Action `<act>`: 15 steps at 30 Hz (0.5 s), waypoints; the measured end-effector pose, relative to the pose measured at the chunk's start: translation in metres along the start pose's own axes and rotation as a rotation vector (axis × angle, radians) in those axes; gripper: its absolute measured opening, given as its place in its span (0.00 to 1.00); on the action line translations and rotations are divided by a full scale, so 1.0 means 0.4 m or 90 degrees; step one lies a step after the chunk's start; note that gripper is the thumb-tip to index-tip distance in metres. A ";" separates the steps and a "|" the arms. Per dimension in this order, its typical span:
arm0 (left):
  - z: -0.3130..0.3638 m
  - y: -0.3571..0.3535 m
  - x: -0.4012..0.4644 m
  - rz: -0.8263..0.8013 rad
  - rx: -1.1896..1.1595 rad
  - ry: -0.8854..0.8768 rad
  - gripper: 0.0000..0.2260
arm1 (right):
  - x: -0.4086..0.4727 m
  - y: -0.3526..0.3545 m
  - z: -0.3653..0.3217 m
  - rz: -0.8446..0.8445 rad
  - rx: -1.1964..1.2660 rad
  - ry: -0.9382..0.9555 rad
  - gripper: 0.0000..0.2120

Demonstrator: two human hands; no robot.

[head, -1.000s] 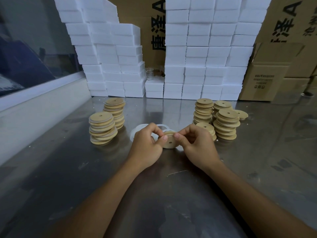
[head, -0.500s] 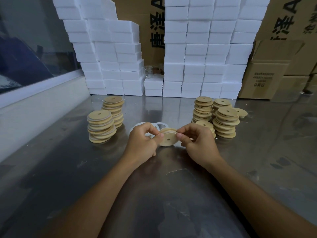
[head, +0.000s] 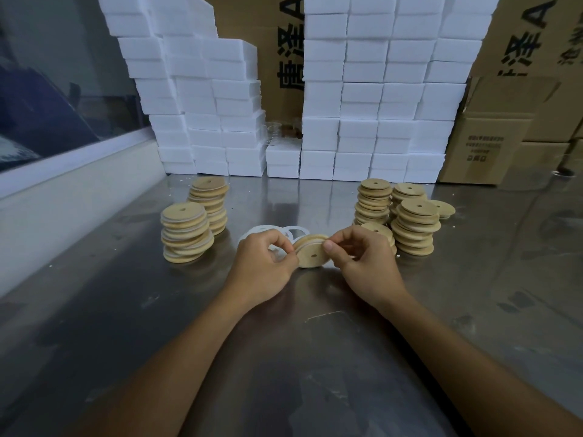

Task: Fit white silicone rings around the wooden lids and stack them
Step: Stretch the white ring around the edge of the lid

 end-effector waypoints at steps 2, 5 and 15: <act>-0.002 0.000 0.002 0.000 0.002 0.002 0.11 | 0.002 -0.001 0.003 -0.007 0.005 -0.006 0.02; -0.005 0.001 0.003 0.006 0.013 0.005 0.11 | 0.005 -0.002 0.011 -0.007 0.018 -0.028 0.03; -0.020 0.000 0.005 0.028 0.021 0.003 0.11 | 0.009 -0.007 0.018 -0.012 -0.027 -0.033 0.02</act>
Point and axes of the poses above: each hand's wrist, its own x-axis towards the middle knuckle, its own y-axis out of the back of the hand, z = x × y, the point moved 3 cm from there along x, towards the middle knuckle, and after that the axes turned 10 degrees about -x, right-handed, at the moved point
